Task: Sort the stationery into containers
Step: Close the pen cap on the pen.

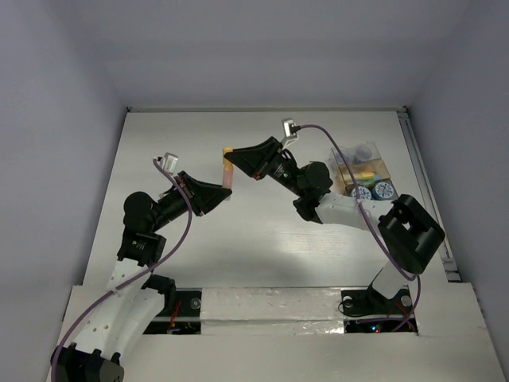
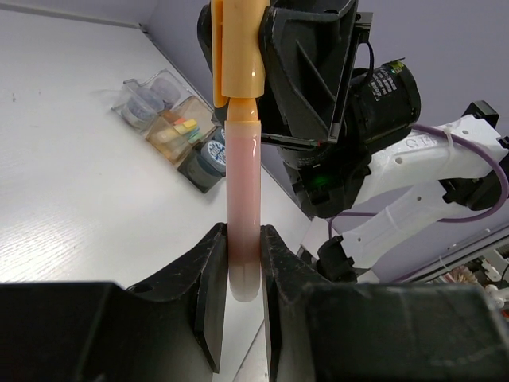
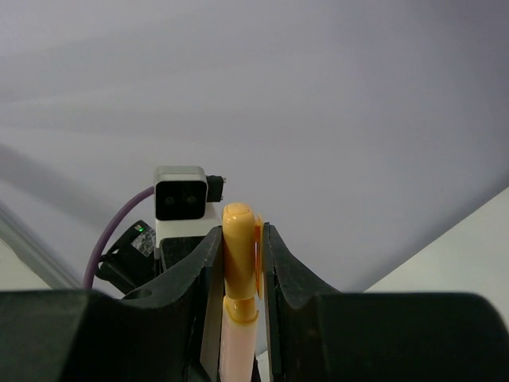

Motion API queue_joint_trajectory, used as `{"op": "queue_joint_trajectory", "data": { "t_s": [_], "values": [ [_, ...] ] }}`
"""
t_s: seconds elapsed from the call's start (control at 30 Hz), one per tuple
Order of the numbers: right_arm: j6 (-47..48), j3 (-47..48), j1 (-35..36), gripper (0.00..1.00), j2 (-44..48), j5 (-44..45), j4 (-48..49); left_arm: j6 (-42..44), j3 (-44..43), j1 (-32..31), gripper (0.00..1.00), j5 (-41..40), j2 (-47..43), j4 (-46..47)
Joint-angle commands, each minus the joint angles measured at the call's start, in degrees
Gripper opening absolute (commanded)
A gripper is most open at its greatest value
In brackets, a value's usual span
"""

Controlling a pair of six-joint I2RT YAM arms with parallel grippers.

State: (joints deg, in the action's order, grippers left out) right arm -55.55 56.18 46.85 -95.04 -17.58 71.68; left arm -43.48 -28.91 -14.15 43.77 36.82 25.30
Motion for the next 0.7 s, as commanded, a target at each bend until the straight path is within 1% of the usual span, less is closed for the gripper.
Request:
{"op": "queue_joint_trajectory", "data": {
  "t_s": [0.0, 0.17, 0.27, 0.43, 0.57, 0.6, 0.67],
  "values": [
    [1.49, 1.03, 3.86, 0.0, -1.28, -2.72, 2.41, -0.64, -0.98, 0.18, 0.0, -2.99, -0.52, 7.31],
    [1.5, 0.51, 4.92, 0.0, -1.37, -3.5, 2.06, -0.37, -2.47, 0.18, 0.0, -2.72, -0.34, 7.13],
    [0.88, -1.51, 4.92, 0.0, -0.93, -3.95, 3.37, -0.29, -3.26, 0.18, 0.0, -2.46, -0.69, 7.48],
    [-1.05, -3.62, 4.92, 0.0, 0.83, -6.23, 5.48, -1.16, -2.12, 0.18, 0.0, -3.78, -2.8, 8.45],
    [-3.42, -3.63, 4.92, 0.0, 0.83, -8.07, 8.12, -3.18, -0.63, 0.18, 0.0, -4.22, -3.16, 11.69],
    [-3.6, -3.36, 4.92, 0.0, 0.74, -8.52, 7.86, -3.36, -0.54, 0.18, 0.0, -4.13, -3.07, 11.79],
    [-3.43, -2.66, 4.92, 0.0, 1.18, -9.66, 3.92, -2.66, -1.41, 0.18, 0.0, -3.78, -3.07, 10.57]
  ]
}}
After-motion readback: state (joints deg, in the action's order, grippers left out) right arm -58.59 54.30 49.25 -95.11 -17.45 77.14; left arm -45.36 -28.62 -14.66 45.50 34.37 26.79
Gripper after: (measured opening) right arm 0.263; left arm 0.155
